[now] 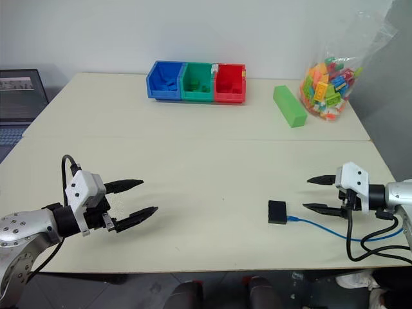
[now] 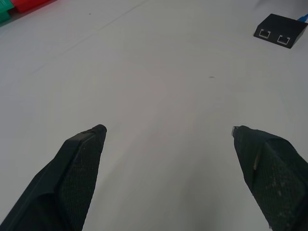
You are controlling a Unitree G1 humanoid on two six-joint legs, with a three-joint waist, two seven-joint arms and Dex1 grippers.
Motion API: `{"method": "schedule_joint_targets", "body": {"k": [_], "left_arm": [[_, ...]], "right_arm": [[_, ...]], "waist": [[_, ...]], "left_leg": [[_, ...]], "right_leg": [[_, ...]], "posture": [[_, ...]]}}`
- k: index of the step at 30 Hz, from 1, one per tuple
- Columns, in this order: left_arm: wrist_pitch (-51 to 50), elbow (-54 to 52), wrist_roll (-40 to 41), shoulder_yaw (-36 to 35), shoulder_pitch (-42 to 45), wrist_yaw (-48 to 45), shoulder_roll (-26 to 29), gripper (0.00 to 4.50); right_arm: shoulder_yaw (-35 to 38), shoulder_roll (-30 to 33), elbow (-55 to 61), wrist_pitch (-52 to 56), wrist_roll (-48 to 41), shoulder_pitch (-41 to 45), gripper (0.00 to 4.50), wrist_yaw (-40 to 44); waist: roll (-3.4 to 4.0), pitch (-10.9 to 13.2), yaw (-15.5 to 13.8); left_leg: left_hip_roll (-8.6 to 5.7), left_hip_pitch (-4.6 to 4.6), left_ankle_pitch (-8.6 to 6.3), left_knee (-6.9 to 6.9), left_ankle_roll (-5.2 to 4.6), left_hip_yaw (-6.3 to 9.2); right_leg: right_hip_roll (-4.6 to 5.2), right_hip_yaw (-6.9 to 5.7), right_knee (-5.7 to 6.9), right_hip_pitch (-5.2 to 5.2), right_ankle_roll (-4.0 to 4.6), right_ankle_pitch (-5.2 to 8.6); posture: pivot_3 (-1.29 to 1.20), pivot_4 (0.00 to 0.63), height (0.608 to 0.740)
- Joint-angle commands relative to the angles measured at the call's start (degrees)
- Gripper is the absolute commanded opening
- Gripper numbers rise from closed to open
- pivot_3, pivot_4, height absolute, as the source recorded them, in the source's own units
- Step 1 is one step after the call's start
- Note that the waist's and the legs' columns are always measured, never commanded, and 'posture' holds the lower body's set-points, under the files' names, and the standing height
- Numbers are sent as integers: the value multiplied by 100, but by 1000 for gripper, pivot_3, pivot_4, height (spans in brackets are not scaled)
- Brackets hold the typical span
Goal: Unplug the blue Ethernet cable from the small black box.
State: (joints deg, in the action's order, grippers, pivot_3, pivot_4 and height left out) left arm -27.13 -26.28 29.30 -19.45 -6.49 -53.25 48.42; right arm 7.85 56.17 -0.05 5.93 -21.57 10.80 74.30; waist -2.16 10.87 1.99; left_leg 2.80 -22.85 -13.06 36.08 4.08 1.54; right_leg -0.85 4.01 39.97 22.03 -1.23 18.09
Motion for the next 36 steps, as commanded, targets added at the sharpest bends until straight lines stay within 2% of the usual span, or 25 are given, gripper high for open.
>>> {"method": "schedule_joint_targets", "body": {"k": [1, 13, 21, 26, 36], "left_arm": [[33, -185, 133, -143, -97, -116, 76, 4457], [162, -546, 120, 23, -274, -426, 182, 4457], [477, -753, 89, 224, -318, -1048, 389, 4457], [518, -813, 142, 323, -292, -1130, 410, 4457], [712, -775, -16, 490, -325, -1128, 364, 4457]], "right_arm": [[194, 142, 205, 28, -102, 29, 3480, 77], [-56, 464, 335, -96, 315, -445, 3480, 334], [-480, 258, 542, 167, 770, -690, 3480, -175], [-669, -94, 466, -32, 870, -659, 3480, -438], [-1132, -493, -373, -478, 1555, -310, 3480, -896]], "waist": [[0, 0, 1], [0, 0, -12], [3, 1, -4], [2, 1, -6], [-1, -1, 5]], "left_leg": [[0, 0, 0, 0, 0, 0], [0, 0, 0, 0, 0, 1], [1, 2, 0, 1, 0, -1], [0, 2, 0, 2, 0, -2], [2, 8, 0, 3, 0, -2]], "right_leg": [[0, 0, 0, 0, 0, 0], [1, 0, -1, 0, 0, 0], [-1, 1, 1, 0, -4, 3], [-1, 1, 0, 0, -4, 2], [-3, 1, 0, -6, -4, 2]], "posture": [[0, 150, 740], [0, 150, 740], [0, 150, 740], [0, 150, 740], [0, 150, 740]]}}
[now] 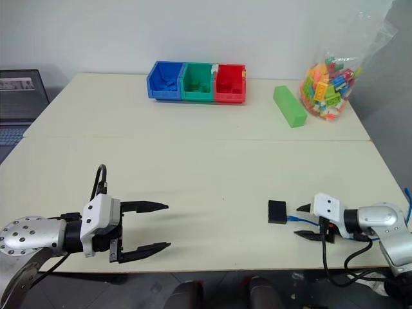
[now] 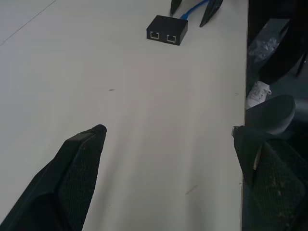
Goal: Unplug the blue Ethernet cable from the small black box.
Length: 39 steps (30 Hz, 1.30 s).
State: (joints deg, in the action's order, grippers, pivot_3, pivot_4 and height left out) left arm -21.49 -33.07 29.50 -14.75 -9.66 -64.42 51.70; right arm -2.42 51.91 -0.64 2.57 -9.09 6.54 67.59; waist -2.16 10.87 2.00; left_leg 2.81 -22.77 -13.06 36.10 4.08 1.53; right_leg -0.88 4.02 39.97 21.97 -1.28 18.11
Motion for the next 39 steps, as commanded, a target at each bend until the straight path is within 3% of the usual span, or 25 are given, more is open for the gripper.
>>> {"method": "schedule_joint_targets", "body": {"k": [1, 3, 6, 17, 24, 31, 39], "left_arm": [[165, -91, -46, 26, -13, -13, 34, 4457], [200, -73, -66, 44, -25, -18, 30, 4457], [221, -62, -78, 61, -41, -7, 18, 4500], [128, 90, -9, 91, 50, 109, -66, 4500], [-758, 598, 639, -78, 503, 530, -288, 4500], [-2366, 1224, 2217, -266, 1637, 1293, -729, 4500], [-3273, 1789, 3280, -305, 2665, 2196, -1400, 4500]], "right_arm": [[-121, -84, -362, -166, 321, 142, 3480, -230], [-155, -121, -437, -163, 347, 197, 3480, -234], [-208, -139, -555, -237, 432, 277, 3033, -290], [-372, -136, -530, -740, 699, 430, 37, -336], [-470, -327, -152, -903, 730, 954, 20, -410], [-994, -1092, 108, -1108, 1149, 2183, 20, -722], [-1558, -2035, 117, -1304, 1633, 3134, 19, -1121]], "waist": [[-2, -1, 10], [-2, -1, 10], [-3, -2, 10], [-4, -2, 6], [0, 1, 22], [9, 8, 62], [8, 7, 35]], "left_leg": [[0, 6, 0, 0, 0, 0], [0, 29, 0, 0, 0, -1], [1, 67, 0, 0, -1, -2], [1, 78, 0, 0, -2, -7], [1, 77, 0, -1, -2, -7], [1, 60, 0, -3, -1, 4], [-5, -1, 1, 4, 2, 30]], "right_leg": [[0, 1, 0, -6, -1, 0], [0, 3, -1, -29, -8, 4], [0, 6, -3, -63, -18, 11], [1, 11, -2, -70, -23, 10], [1, 10, 0, -67, -23, 10], [-2, 1, 1, -56, -22, 10], [5, -24, 2, -17, 6, -8]], "posture": [[0, 150, 740], [0, 150, 740], [0, 150, 740], [0, 150, 740], [0, 150, 740], [0, 150, 740], [0, 150, 740]]}}
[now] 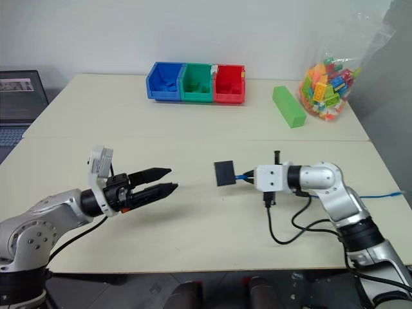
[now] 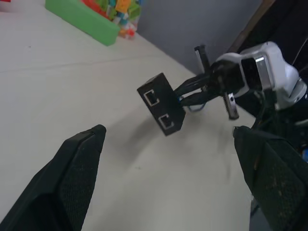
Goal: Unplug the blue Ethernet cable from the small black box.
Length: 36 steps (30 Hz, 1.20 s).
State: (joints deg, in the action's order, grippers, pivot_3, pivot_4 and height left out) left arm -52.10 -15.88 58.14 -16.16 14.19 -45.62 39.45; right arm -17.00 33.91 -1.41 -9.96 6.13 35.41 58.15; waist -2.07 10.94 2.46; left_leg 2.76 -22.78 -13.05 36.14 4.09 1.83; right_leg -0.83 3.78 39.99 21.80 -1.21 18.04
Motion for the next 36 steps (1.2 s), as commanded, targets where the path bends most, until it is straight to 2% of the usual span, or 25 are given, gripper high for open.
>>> {"method": "schedule_joint_targets", "body": {"k": [1, 13, 18, 27, 31, 36], "left_arm": [[-241, 100, 455, -156, 337, 381, -222, 4500], [-455, 270, 636, -71, 518, 590, -471, 4500], [-547, 353, 766, -124, 574, 639, -526, 3687], [-667, 424, 934, -132, 644, 717, -528, 1760], [-696, 401, 964, -109, 631, 729, -532, 769], [-719, 363, 1001, -104, 606, 747, -546, 772]], "right_arm": [[-146, -317, 226, -32, 132, 291, 19, -196], [-305, -794, 326, -82, 212, 520, 19, -432], [-302, -812, 297, -143, 202, 556, 19, -476], [-329, -794, 303, -236, 224, 500, 18, -535], [-358, -800, 323, -267, 224, 456, 18, -539], [-410, -800, 357, -241, 210, 409, 18, -486]], "waist": [[0, 0, -22], [0, 0, -47], [0, 0, -50], [0, 0, -50], [0, 0, -50], [0, 0, -50]], "left_leg": [[1, -5, 0, 2, 0, 8], [-2, -10, 1, 3, 1, 35], [-3, -10, 1, 3, 2, 36], [-3, -10, 1, 3, 2, 38], [-3, -11, 1, 3, 2, 38], [-3, -11, 1, 3, 2, 38]], "right_leg": [[1, -2, -1, 1, 1, -1], [3, -11, 1, -1, 3, 0], [4, -12, 0, -1, 3, 0], [4, -13, 0, -2, 3, 0], [4, -13, 0, -2, 3, 0], [4, -13, 0, -2, 3, 0]], "posture": [[0, 150, 740], [0, 150, 740], [0, 150, 740], [0, 150, 740], [0, 150, 740], [0, 150, 740]]}}
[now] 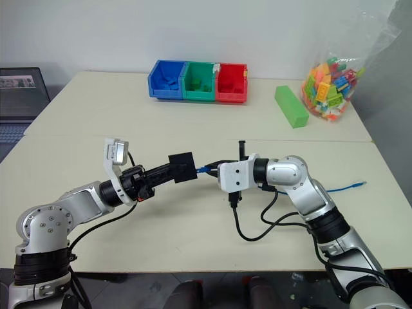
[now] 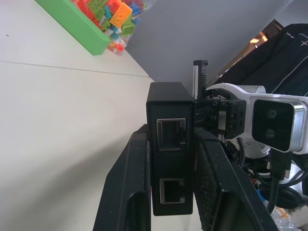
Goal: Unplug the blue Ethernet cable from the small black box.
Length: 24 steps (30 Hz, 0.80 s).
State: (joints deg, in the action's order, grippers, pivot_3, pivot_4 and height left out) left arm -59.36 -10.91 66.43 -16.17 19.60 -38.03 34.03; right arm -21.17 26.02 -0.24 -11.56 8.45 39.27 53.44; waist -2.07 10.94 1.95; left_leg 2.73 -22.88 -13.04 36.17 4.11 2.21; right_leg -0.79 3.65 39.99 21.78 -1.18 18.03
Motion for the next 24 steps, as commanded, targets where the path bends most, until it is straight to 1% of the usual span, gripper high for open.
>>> {"method": "schedule_joint_targets", "body": {"k": [1, 3, 5, 6, 7, 11, 15, 16, 17, 18, 19, 21, 24], "left_arm": [[4, -136, 171, -103, 63, -15, -3, 772], [-9, -155, 176, -103, 52, -11, -4, 772], [-10, -169, 170, -101, 43, -24, -1, 772], [-11, -175, 156, -86, 40, -55, 14, 772], [-11, -179, 146, -76, 39, -77, 25, 772], [76, -314, -39, 130, 1, -565, 214, 772], [189, -306, -322, 381, 18, -1069, 463, 772], [228, -307, -397, 438, 21, -1181, 507, 772], [288, -306, -507, 533, 32, -1376, 593, 772], [368, -273, -615, 639, 78, -1636, 689, 772], [465, -240, -726, 730, 119, -1865, 756, 772], [593, -161, -879, 865, 206, -2190, 833, 772], [732, -96, -1014, 964, 269, -2438, 830, 772]], "right_arm": [[-6, 0, 252, -81, -42, 9, 18, 18], [-14, 45, 290, -112, -89, -25, 18, 78], [-2, 104, 337, -107, -148, -49, 723, 156], [12, 139, 370, -80, -189, -59, 841, 207], [21, 163, 395, -58, -219, -65, 1134, 241], [260, 564, 765, 326, -710, -223, 2018, 686], [553, 878, 1245, 1344, -1576, -494, 2924, 1047], [623, 911, 1318, 1550, -1717, -542, 2929, 1058], [773, 959, 1483, 2220, -2141, -623, 2929, 1062], [957, 924, 1628, 3264, -2849, -709, 2929, 966], [1082, 894, 1754, 4048, -3347, -774, 2929, 885], [1278, 677, 1914, 5149, -4099, -869, 2929, 566], [1375, 391, 2060, 6021, -4615, -964, 2929, 131]], "waist": [[0, 0, 0], [0, 0, 0], [0, 0, 0], [0, 0, 0], [0, 0, -1], [0, 0, -8], [1, 0, -11], [1, 0, -11], [1, 1, -10], [1, 0, -11], [1, 1, -3], [1, 1, -7], [2, 1, -2]], "left_leg": [[0, 0, 0, 0, 0, 0], [0, 0, 0, 0, 0, 0], [0, 0, 0, 0, 0, 0], [0, 0, 0, 0, 0, 0], [0, -1, 0, 0, 0, 1], [-1, -2, 0, -1, 0, 2], [-2, -2, 0, -1, 0, 3], [-2, -2, 0, -1, 0, 4], [-2, -1, 0, -1, 0, 5], [-2, -1, 0, -1, 0, 5], [-2, -1, 0, -2, -1, 5], [0, -2, 0, -4, -1, 8], [0, -2, 0, -5, -1, 9]], "right_leg": [[0, 0, 0, 0, 0, 0], [0, 0, 0, 0, 0, 0], [0, 0, 0, 0, 0, 0], [0, 0, -1, 0, 0, 0], [0, 0, 0, 0, 0, 0], [0, -1, -2, -1, 0, 0], [1, -1, -3, -2, 1, 1], [1, -2, -3, -2, 1, 1], [1, -2, -3, -3, 1, 1], [1, -2, -3, -3, 1, 1], [0, -3, -3, -3, 3, 2], [-2, -5, -2, -2, 5, 3], [-3, -6, -2, -1, 8, 5]], "posture": [[0, 150, 740], [0, 150, 740], [0, 150, 740], [0, 150, 740], [0, 150, 740], [0, 150, 740], [0, 150, 740], [0, 150, 740], [0, 150, 740], [0, 150, 740], [0, 150, 740], [0, 150, 740], [0, 150, 740]]}}
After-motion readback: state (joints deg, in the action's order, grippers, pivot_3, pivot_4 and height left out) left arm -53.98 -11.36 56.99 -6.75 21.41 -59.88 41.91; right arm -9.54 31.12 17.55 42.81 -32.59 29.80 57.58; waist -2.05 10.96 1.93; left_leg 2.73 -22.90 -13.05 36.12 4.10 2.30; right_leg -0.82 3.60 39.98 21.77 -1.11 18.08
